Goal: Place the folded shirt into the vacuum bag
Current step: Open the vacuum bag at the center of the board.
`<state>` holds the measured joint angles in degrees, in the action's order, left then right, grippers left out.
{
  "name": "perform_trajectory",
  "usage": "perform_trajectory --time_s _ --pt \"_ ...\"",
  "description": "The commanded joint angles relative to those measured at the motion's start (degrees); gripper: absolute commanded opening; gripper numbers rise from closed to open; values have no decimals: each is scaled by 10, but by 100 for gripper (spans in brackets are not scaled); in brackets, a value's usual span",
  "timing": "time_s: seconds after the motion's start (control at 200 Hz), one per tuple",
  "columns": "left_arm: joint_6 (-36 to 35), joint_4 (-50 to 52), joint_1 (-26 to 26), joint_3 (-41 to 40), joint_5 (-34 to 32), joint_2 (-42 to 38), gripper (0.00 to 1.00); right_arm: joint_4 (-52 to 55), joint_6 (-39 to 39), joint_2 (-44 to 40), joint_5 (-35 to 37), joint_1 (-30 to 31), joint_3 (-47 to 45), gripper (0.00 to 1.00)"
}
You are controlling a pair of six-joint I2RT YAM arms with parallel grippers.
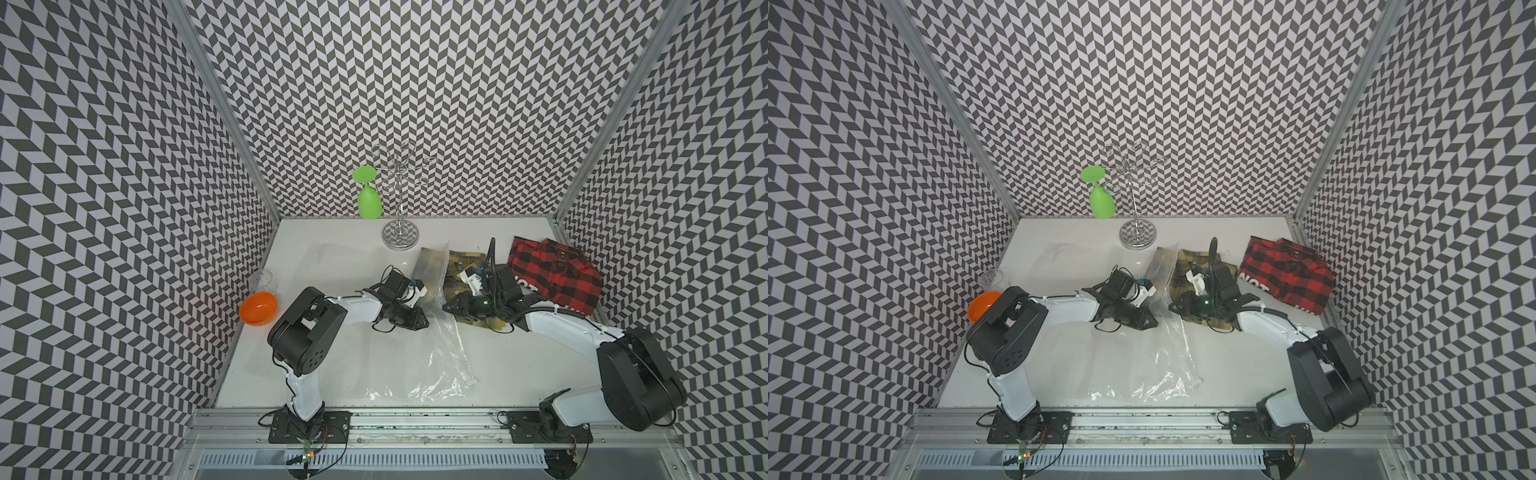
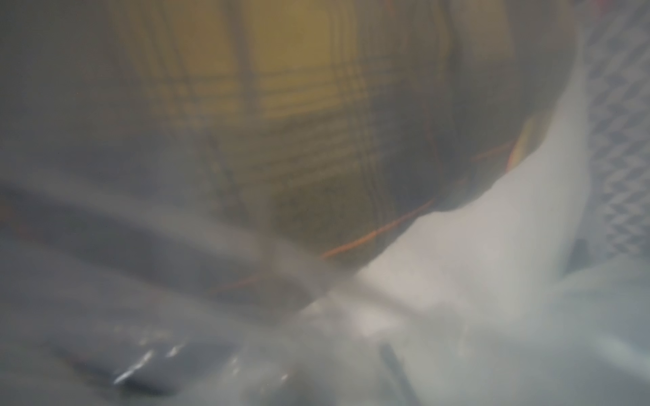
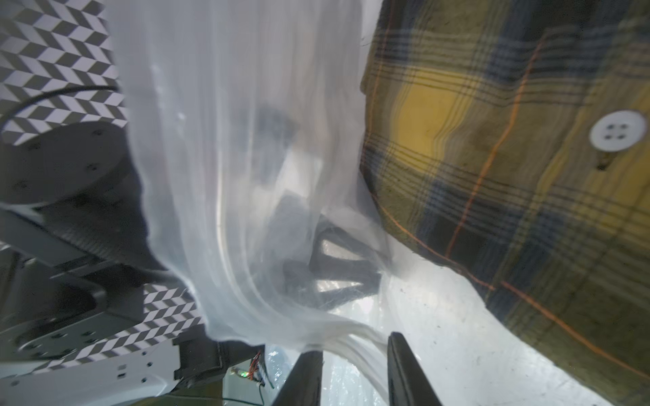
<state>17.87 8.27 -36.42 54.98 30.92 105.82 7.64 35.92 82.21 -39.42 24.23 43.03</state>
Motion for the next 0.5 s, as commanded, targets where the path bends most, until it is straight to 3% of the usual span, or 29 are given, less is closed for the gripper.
perform_trajectory --time_s 0.0,0.06,0.2,0.29,0.371,0.496 --pt "-2 31 -1 -10 -31 34 24 -14 -5 -17 -79 5 10 31" --pt "-2 30 1 -5 -30 33 24 -12 -15 -18 -101 5 6 33" --pt "0 22 1 3 -24 30 24 -47 -4 -12 -155 5 -17 51" --pt "0 23 2 7 -23 32 24 -141 66 -24 -215 5 -43 58" --pt "-1 22 2 5 -22 33 24 -209 114 -40 -247 4 -57 63" --pt "0 17 2 3 -21 34 24 -207 106 -46 -265 5 -62 66"
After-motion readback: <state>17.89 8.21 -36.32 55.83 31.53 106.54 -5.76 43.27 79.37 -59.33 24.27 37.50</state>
